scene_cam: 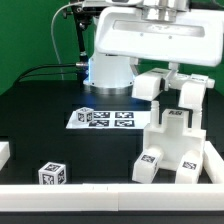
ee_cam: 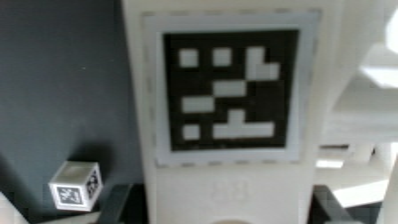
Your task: Assemble chair
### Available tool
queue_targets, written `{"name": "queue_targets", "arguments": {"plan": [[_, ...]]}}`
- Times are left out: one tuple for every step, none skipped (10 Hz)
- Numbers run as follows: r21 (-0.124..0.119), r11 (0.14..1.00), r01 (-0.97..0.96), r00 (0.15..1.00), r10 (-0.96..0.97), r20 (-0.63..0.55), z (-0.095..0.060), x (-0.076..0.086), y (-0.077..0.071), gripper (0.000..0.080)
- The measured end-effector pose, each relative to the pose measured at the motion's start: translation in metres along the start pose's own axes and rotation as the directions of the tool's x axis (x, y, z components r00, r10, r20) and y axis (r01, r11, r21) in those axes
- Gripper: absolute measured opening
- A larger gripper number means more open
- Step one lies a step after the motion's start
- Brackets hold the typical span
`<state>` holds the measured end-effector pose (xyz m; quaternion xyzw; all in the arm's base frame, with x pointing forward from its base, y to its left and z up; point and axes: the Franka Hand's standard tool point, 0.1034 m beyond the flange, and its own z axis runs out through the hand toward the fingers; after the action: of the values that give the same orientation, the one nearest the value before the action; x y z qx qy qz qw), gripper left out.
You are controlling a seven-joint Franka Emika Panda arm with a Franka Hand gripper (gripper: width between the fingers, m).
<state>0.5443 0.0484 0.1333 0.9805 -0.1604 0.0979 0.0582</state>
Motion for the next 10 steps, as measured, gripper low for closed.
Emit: {"name": "queue_targets", "arguments": {"plan": [[-0.002, 1.000, -0.001, 1.000, 0.001, 0.001, 0.0006, 0.0001, 0.0011, 0.0287], [-0.002, 1.000, -0.001, 1.000, 0.001, 0.001, 0.0008, -0.0003, 0.0011, 0.0287], [0.000, 1.000, -0.006, 1.000, 0.006, -0.001, 0.0011, 0.0007, 0.0022, 0.0287], [0.003, 1.000, -0.025, 1.000, 0.025, -0.003, 0.0029, 0.0017, 0.0038, 0.0287], [0.004, 0.999, -0.032, 0.999, 0.032, -0.013, 0.0051, 0.0012, -0.0002, 0.0287], [0.010, 0.999, -0.036, 0.999, 0.036, -0.019, 0.0054, 0.0016, -0.0020, 0.0287], [0.011, 0.999, -0.037, 0.999, 0.037, -0.025, 0.0059, 0.0024, -0.0023, 0.0287], [0.011, 0.999, -0.036, 0.999, 0.037, -0.036, 0.0061, 0.0041, -0.0029, 0.0287], [0.012, 0.999, -0.037, 0.998, 0.038, -0.051, 0.0066, 0.0066, -0.0021, 0.0287], [0.012, 0.999, -0.040, 0.997, 0.040, -0.063, 0.0073, 0.0076, -0.0002, 0.0287]]}}
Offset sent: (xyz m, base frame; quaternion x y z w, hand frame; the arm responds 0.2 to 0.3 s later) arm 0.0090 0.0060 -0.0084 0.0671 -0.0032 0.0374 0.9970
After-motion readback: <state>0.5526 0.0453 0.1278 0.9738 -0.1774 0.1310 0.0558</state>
